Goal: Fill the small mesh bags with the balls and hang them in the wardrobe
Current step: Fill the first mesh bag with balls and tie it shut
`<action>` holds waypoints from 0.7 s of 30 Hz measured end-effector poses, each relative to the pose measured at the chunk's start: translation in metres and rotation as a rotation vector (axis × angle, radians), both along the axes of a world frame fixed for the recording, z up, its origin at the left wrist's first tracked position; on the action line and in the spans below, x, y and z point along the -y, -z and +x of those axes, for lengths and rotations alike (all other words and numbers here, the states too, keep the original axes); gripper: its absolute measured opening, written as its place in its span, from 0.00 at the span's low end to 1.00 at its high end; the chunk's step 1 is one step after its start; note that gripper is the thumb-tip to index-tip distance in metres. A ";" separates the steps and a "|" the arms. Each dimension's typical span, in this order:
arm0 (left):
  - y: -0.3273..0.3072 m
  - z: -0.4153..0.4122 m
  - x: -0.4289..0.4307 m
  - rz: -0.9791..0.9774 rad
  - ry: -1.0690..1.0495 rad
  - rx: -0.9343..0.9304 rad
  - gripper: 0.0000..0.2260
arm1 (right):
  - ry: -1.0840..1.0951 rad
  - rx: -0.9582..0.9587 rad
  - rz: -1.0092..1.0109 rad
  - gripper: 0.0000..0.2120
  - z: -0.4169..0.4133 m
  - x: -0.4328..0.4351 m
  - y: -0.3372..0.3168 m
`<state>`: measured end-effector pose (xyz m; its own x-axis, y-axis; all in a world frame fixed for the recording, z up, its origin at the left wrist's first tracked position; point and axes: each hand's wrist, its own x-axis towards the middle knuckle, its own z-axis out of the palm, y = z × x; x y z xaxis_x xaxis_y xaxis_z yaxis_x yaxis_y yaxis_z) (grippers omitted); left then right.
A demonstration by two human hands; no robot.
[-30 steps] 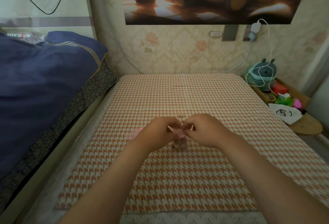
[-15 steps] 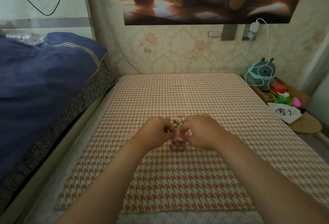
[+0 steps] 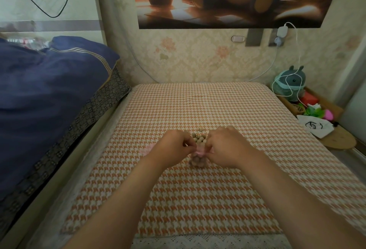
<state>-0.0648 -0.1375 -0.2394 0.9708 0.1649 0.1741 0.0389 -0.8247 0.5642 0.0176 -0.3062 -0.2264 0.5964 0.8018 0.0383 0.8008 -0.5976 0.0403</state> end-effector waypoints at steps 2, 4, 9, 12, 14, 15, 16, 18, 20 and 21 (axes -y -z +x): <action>0.000 0.001 0.001 -0.015 0.001 0.014 0.02 | 0.003 0.024 0.029 0.17 0.000 0.000 -0.002; 0.001 0.002 0.000 -0.026 0.009 0.018 0.02 | 0.013 -0.071 0.154 0.13 -0.001 0.001 -0.004; 0.004 0.000 -0.007 -0.079 0.001 0.013 0.05 | 0.151 -0.376 0.293 0.23 0.002 0.006 0.007; 0.003 -0.001 -0.011 -0.087 0.000 -0.044 0.10 | 0.185 -0.425 0.344 0.12 0.007 0.007 0.015; 0.002 -0.001 -0.012 -0.025 -0.015 -0.065 0.06 | 0.227 -0.429 0.383 0.08 0.011 0.007 0.017; 0.001 -0.001 -0.012 -0.007 -0.026 -0.067 0.04 | 0.250 -0.436 0.405 0.06 0.013 0.008 0.017; 0.001 -0.001 -0.013 0.001 -0.036 -0.070 0.03 | 0.275 -0.448 0.425 0.06 0.014 0.009 0.017; 0.001 -0.001 -0.015 0.003 -0.051 -0.087 0.03 | 0.317 -0.484 0.430 0.06 0.016 0.010 0.018; 0.003 -0.001 -0.018 0.026 -0.056 -0.112 0.04 | 0.351 -0.570 0.424 0.08 0.017 0.012 0.020; 0.004 -0.002 -0.019 0.042 -0.054 -0.132 0.05 | 0.368 -0.626 0.439 0.08 0.017 0.012 0.022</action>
<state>-0.0664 -0.1185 -0.2431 0.9757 0.2124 0.0535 0.1551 -0.8425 0.5159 0.0348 -0.3181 -0.2481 0.8312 0.5420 -0.1238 0.3493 -0.6824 -0.6421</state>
